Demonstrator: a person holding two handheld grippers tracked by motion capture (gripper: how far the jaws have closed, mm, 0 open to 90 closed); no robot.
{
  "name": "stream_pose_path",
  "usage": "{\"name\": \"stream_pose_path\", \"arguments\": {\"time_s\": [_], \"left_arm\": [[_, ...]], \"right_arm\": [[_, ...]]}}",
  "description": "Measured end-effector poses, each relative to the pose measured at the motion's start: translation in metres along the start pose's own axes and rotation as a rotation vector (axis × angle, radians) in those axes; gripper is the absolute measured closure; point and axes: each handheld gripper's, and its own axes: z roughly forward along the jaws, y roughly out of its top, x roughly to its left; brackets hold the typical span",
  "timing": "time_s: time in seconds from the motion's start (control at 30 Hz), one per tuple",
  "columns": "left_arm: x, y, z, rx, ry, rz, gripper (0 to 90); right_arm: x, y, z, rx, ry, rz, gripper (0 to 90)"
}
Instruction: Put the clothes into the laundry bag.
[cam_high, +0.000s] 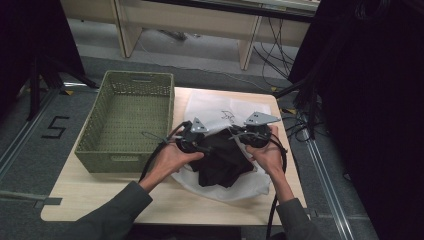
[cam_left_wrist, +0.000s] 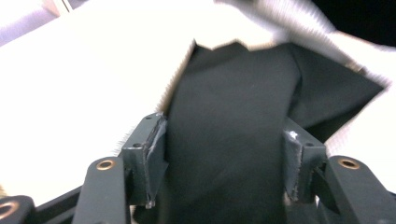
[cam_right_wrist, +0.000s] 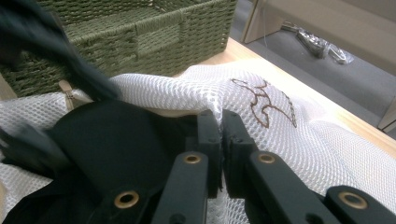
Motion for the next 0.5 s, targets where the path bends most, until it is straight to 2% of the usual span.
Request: {"name": "stream_pose_path", "arguments": {"time_s": [0.03, 0.07, 0.13, 0.17, 0.23, 0.27, 0.3, 0.33, 0.37, 0.43, 0.5], "left_arm": [[0.004, 0.004, -0.003, -0.004, 0.019, 0.010, 41.4], [0.010, 0.007, -0.004, 0.015, 0.037, 0.038, 42.1], [0.016, 0.011, -0.003, 0.051, 0.016, 0.025, 40.9], [0.017, 0.012, -0.003, 0.047, 0.000, 0.015, 40.5], [0.019, 0.016, -0.001, 0.045, 0.001, 0.031, 40.1], [0.020, 0.019, -0.001, 0.042, -0.018, 0.017, 39.2], [0.021, 0.022, -0.002, 0.014, -0.064, -0.035, 37.8], [0.020, 0.025, -0.004, -0.007, -0.079, -0.052, 38.5], [0.019, 0.028, -0.007, -0.015, -0.075, -0.035, 39.2], [0.017, 0.033, -0.009, 0.016, -0.050, 0.010, 38.4], [0.019, 0.034, -0.007, 0.033, -0.041, 0.002, 39.0]], "right_arm": [[0.001, 0.000, 0.001, -0.011, -0.007, -0.003, 88.6], [0.003, 0.001, 0.000, -0.001, -0.007, 0.001, 88.6], [0.002, 0.002, 0.000, 0.008, 0.006, -0.011, 88.6], [0.002, 0.002, 0.000, 0.008, 0.004, -0.012, 88.6], [0.002, 0.002, 0.000, -0.007, -0.008, 0.008, 88.6], [0.001, 0.001, 0.001, -0.004, -0.002, 0.000, 88.6], [0.001, 0.001, 0.001, -0.001, -0.003, 0.014, 88.6], [0.001, 0.001, 0.001, -0.007, -0.007, 0.013, 88.6], [0.001, 0.001, 0.001, -0.008, -0.005, 0.009, 88.6], [0.000, 0.001, 0.000, 0.006, 0.009, 0.005, 88.6], [-0.001, 0.001, 0.000, 0.004, 0.005, 0.001, 88.6]]}}
